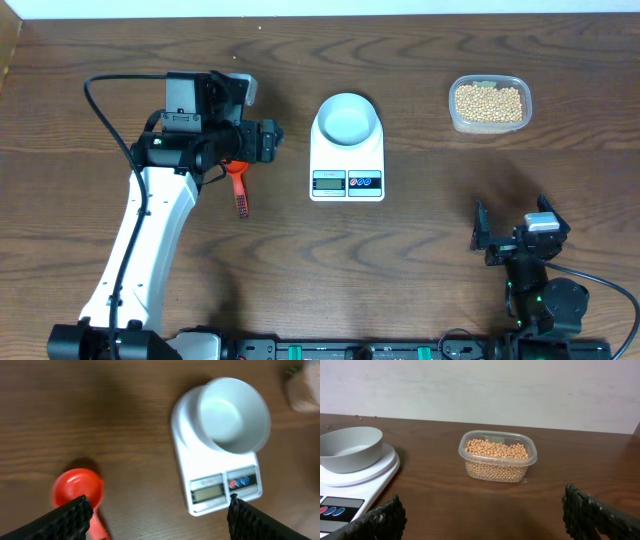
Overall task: Scoop item into bowl and weigh 50g on scale
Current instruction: 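Move the left gripper over the red scoop's handle, then lower the left gripper and close it on the red scoop handle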
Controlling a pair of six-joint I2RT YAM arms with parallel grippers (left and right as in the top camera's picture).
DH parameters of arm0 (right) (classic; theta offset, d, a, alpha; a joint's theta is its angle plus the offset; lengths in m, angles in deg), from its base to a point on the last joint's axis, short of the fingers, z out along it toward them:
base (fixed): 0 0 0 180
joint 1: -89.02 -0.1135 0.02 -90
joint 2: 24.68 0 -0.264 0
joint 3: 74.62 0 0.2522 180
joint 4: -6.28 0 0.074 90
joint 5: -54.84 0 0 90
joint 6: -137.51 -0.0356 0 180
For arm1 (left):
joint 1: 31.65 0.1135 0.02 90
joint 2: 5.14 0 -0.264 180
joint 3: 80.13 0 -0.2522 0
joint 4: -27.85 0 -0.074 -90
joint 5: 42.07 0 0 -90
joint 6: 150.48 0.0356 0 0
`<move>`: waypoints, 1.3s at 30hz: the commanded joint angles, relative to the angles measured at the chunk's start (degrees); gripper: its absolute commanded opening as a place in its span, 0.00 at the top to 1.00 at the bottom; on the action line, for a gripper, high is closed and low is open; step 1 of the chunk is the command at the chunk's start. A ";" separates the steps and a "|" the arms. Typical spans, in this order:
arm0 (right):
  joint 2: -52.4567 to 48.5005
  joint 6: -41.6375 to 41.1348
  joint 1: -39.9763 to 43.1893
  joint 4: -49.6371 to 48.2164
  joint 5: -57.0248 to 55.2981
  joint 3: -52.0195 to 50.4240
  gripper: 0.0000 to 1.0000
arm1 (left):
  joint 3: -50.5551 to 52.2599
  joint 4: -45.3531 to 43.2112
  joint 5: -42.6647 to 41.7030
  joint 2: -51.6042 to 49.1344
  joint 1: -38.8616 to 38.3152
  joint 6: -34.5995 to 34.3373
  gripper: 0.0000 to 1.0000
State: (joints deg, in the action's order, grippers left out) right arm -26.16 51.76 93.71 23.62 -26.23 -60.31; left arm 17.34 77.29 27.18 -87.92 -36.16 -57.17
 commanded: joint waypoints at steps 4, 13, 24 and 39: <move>0.35 0.70 -0.28 0.04 -0.44 -0.24 0.01 | -1.09 -0.17 11.63 -3.19 0.50 -7.13 0.12; 0.35 0.70 -0.28 0.04 -0.46 -0.24 0.01 | -1.09 -1.51 11.61 -8.98 2.64 -10.97 0.12; 0.35 0.72 -0.28 0.04 -0.44 -0.24 0.01 | -1.09 -6.08 11.61 -13.35 5.49 -11.58 0.12; 0.35 0.70 -0.28 0.04 -0.44 -0.24 0.01 | -1.09 -10.12 12.59 -21.73 5.75 -11.63 0.12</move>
State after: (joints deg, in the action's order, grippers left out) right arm -26.16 51.76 93.71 23.62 -26.23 -60.31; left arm 17.34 67.69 38.06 -108.51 -30.63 -68.21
